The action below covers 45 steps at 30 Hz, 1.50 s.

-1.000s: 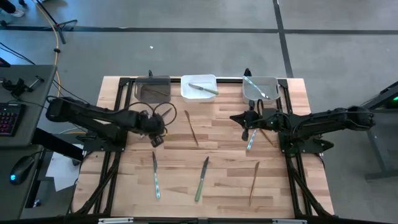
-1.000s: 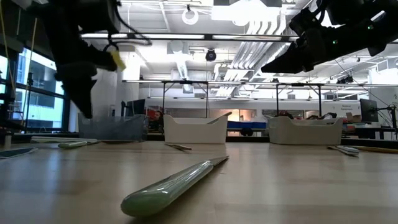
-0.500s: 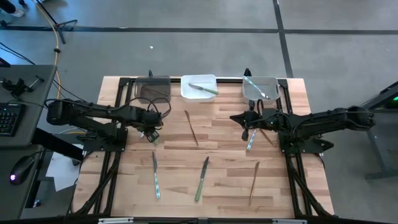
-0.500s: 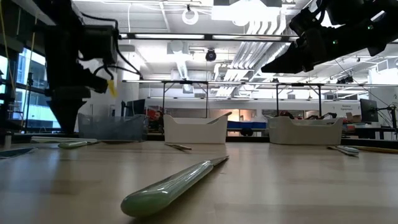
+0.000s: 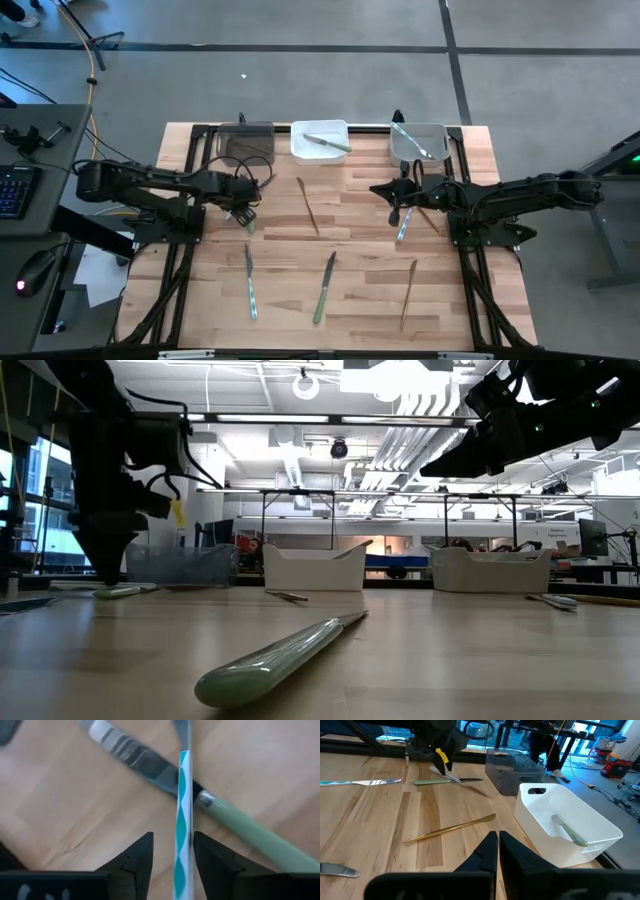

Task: Sort silverware by color (type)
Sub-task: Put the blue patterned knife into the gray bin

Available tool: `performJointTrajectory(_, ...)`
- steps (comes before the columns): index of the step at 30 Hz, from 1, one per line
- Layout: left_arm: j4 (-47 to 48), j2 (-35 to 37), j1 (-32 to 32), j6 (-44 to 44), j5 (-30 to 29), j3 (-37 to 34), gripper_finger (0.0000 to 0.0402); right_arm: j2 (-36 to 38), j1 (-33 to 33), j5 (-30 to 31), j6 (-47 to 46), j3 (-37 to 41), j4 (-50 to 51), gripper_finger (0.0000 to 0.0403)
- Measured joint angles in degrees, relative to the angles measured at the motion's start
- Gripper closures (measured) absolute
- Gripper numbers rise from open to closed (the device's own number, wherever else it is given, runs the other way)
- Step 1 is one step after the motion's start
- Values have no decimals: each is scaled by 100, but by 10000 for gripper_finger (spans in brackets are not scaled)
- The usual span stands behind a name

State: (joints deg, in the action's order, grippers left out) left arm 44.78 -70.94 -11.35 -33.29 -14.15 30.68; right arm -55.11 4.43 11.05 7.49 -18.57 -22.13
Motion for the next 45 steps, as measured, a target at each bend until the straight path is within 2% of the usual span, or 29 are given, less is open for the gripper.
performJointTrajectory(12,-127,-769,17,246,-171,33,345,0,0,0,0,0,2,402)
performJointTrajectory(18,-127,-479,12,351,-446,33,387,0,0,0,48,0,2,402)
performJointTrajectory(20,-126,-185,9,351,-350,55,390,0,0,60,129,0,4,402)
performJointTrajectory(26,-472,732,31,150,843,59,390,-19,-37,439,302,0,6,402)
performJointTrajectory(30,-1755,1145,142,-177,1815,-80,390,-230,-396,768,666,-2,-251,391)
performJointTrajectory(35,-4570,1168,211,-1085,3086,-677,390,-887,-1127,1594,1215,-246,-596,350)
performJointTrajectory(39,-6040,915,238,-1718,3275,-1060,390,-1730,-1693,2495,1769,-846,-612,312)
performJointTrajectory(45,-6987,475,244,-1944,3427,-1213,390,-3229,-2124,3878,3067,-2084,-651,277)
